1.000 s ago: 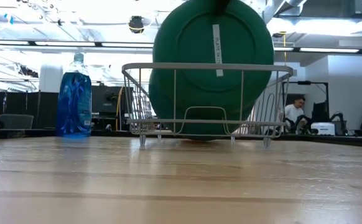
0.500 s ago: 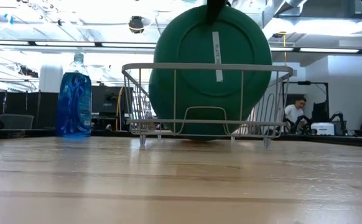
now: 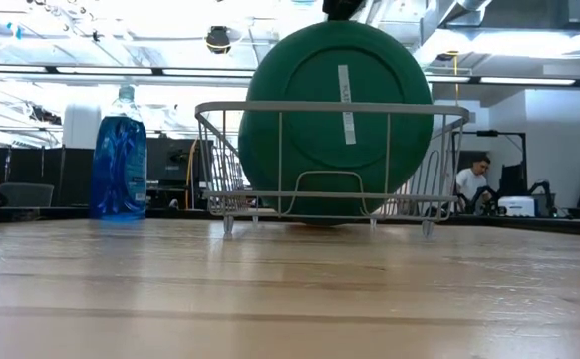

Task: Sort dishes
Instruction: Put the green plate in the dish rack, then return to Home Position

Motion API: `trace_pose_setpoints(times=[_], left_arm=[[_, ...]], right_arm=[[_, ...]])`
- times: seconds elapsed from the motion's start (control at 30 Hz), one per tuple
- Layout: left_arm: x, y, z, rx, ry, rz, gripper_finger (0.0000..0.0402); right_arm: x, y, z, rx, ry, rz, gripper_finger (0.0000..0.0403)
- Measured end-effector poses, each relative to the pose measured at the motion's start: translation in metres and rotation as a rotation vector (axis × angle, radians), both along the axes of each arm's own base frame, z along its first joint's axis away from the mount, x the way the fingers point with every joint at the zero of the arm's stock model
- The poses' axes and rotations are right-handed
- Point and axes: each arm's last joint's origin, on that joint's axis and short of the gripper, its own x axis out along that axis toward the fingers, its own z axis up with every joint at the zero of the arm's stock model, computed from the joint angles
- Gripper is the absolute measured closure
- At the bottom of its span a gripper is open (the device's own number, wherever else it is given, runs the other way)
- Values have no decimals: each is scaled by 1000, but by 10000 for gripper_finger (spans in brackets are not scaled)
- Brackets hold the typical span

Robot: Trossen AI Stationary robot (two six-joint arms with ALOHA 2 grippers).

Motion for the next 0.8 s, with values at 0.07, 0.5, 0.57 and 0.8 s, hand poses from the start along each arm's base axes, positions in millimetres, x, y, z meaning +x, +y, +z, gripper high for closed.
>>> trace_pose_setpoints(times=[0.07,0.5,0.57,0.8], left_arm=[[0,0,0,-8,-3,3,263],[0,0,0,-21,-7,8,263],[0,0,0,-22,-7,8,263],[0,0,0,-22,-7,9,263]], right_arm=[[-4,0,4,-10,-13,-11,81],[-38,-9,49,-36,-208,-72,91],[-43,-12,53,-30,-218,-95,101],[-50,-22,51,-27,-168,-135,129]])
